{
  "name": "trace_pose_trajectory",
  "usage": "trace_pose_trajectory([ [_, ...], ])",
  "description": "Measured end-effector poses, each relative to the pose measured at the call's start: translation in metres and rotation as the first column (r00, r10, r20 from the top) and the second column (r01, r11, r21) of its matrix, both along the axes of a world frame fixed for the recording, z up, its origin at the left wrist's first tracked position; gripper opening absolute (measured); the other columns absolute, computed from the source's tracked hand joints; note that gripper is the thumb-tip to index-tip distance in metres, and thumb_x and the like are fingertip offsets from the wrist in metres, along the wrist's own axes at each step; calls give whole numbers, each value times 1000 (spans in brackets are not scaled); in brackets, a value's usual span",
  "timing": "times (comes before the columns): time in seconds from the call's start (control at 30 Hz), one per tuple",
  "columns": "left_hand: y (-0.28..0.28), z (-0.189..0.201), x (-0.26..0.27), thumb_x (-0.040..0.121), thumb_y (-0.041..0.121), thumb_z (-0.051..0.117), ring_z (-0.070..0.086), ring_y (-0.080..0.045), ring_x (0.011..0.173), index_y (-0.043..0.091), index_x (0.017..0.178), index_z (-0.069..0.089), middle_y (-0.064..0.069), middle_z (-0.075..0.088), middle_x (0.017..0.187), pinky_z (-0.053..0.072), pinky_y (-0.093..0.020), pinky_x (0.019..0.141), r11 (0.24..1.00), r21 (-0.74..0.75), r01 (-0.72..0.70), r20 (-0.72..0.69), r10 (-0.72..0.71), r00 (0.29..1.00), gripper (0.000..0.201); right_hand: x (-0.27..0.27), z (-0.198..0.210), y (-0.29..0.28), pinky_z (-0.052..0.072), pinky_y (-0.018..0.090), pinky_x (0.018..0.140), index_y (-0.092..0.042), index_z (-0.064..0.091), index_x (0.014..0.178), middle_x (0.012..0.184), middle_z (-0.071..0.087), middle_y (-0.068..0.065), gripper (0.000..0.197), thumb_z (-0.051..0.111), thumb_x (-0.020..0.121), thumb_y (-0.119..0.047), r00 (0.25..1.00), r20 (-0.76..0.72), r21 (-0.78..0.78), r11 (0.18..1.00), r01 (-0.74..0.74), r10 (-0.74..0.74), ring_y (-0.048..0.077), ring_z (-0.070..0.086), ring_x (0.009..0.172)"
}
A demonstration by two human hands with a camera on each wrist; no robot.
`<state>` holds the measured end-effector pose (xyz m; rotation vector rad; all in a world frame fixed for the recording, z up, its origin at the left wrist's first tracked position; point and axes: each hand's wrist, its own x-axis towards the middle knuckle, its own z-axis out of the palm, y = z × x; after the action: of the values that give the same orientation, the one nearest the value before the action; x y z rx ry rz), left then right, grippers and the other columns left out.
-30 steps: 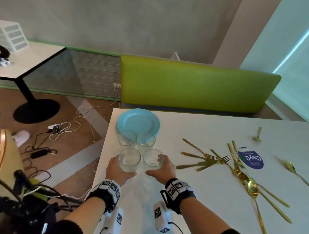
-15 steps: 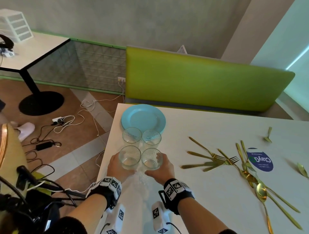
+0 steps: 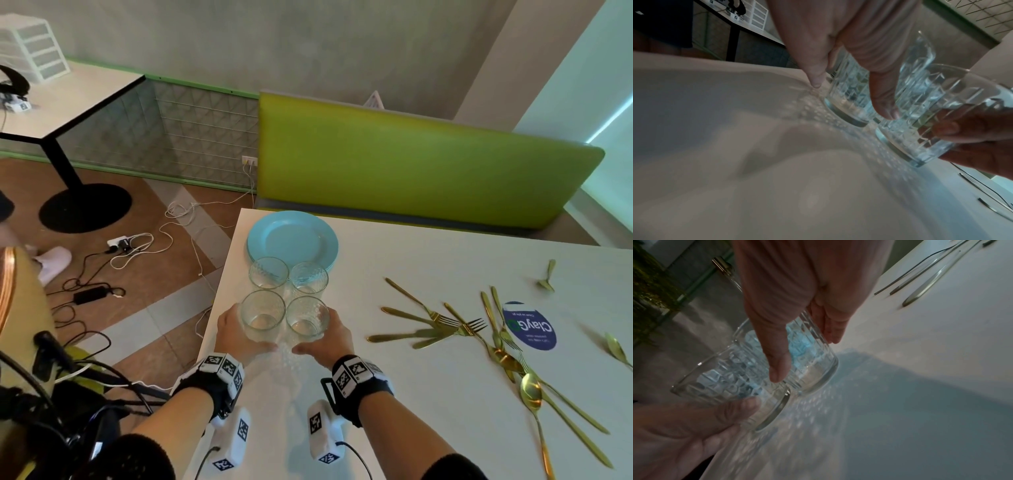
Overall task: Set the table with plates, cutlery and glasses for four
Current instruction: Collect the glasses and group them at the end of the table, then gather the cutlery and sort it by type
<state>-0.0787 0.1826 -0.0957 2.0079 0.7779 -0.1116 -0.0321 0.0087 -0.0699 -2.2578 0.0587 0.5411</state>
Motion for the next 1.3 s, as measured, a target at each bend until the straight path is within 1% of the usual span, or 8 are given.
trace_pose_trajectory([
  [0.2,-7,36,-13,39,23,95,9,-25,144,16,149,8,-7,9,154,19,-46,118,999,-12,-41,151,42,988,141,2,8,-2,40,29,103,-16,23,146,139,48,8,103,85,65,-20,997,-65,-68,996,-50,46,23,43,131],
  [0.3,-13,56,-16,18,58,87,9,-26,142,16,149,7,-7,10,154,17,-48,117,999,36,-30,233,21,972,159,3,13,-9,40,31,105,-16,14,150,144,42,9,108,84,67,-15,996,-89,-81,996,-38,31,24,41,133],
  [0.37,-17,66,-15,2,88,56,11,-26,141,13,149,9,-9,12,153,15,-46,116,994,105,-37,321,2,947,172,5,18,-18,42,32,105,-16,14,150,144,42,9,108,84,67,-13,997,-76,-88,996,-5,-2,23,43,133],
  [0.53,-45,89,7,15,99,40,18,-27,139,7,145,21,-13,23,148,13,-42,116,982,188,-19,469,-73,880,160,14,35,-53,41,30,105,-14,26,146,142,45,11,96,83,68,-13,993,-22,-112,987,113,-117,23,47,130],
  [0.73,-105,120,51,63,38,69,45,-38,122,-5,126,49,-22,51,128,24,-34,104,958,248,144,534,-259,805,79,23,59,-118,42,19,92,-14,39,137,132,54,9,74,78,74,-15,971,20,-127,963,239,-239,19,54,120],
  [0.87,-154,127,82,83,10,65,54,-18,91,5,114,59,-14,57,119,37,-19,83,920,232,315,511,-391,765,32,27,70,-169,48,8,78,-11,47,131,126,60,7,60,74,78,-19,961,59,-182,943,277,-271,16,60,101],
  [0.97,-191,125,106,87,13,60,54,-14,87,10,112,60,-6,60,118,40,-20,81,857,256,447,411,-515,753,25,33,74,-206,45,24,92,-10,56,124,124,61,5,50,72,79,-23,958,71,-269,919,288,-279,20,57,113],
  [1.3,-285,61,193,92,13,51,47,-25,125,11,124,56,-10,49,134,38,-30,103,634,323,703,-160,-696,700,32,87,54,-317,48,28,93,-16,67,94,106,67,5,16,71,80,-20,936,46,-308,887,345,-348,20,60,105],
])
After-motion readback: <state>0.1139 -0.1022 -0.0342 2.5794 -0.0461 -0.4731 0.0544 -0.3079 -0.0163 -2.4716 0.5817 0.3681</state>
